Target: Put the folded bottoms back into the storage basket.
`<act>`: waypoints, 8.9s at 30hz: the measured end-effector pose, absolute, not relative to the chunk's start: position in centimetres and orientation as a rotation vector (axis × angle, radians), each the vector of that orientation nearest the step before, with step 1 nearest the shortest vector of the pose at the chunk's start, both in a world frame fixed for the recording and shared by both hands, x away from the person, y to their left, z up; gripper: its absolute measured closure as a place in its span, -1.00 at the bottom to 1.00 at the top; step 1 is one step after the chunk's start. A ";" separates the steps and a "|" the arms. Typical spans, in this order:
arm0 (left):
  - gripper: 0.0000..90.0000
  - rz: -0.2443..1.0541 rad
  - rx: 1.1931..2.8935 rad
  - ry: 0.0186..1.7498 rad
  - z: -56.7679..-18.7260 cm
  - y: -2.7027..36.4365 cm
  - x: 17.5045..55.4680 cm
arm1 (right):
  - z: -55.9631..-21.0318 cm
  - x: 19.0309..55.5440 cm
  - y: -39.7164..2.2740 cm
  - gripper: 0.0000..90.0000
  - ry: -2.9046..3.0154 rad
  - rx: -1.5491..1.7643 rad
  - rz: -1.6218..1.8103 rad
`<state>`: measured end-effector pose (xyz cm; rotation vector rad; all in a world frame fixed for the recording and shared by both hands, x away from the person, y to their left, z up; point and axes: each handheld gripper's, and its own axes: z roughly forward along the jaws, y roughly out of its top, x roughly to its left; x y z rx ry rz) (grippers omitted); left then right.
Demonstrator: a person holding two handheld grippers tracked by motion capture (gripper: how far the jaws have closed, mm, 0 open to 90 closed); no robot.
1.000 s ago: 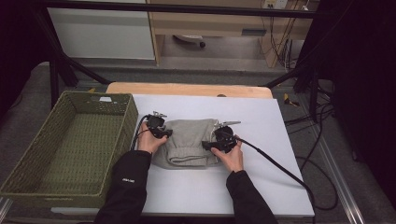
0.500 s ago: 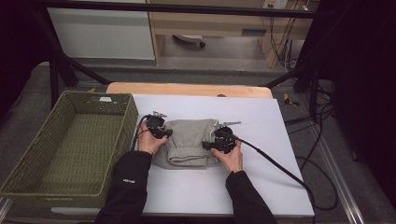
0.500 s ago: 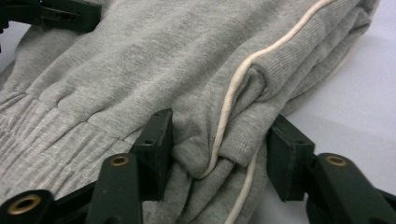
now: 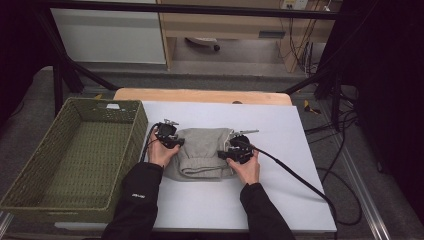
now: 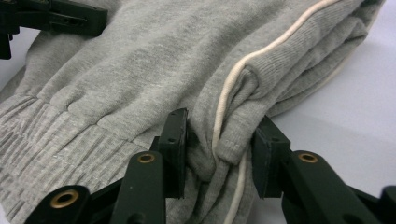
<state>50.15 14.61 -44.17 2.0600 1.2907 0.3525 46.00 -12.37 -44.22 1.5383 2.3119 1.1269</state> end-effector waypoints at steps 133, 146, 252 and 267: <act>0.83 0.353 2.105 1.049 -31.2 15.9 41.9 | -35.3 37.9 -13.6 0.61 2.223 1.289 1.418; 0.83 0.353 2.104 1.047 -29.9 16.7 41.5 | -34.4 37.7 -12.9 0.61 2.216 1.268 1.439; 0.83 0.469 2.044 1.107 -22.2 27.6 38.8 | -29.3 36.8 -2.0 0.61 2.186 1.055 1.617; 0.83 0.495 2.036 1.129 -21.9 29.5 38.8 | -29.0 37.0 0.2 0.61 2.195 1.034 1.640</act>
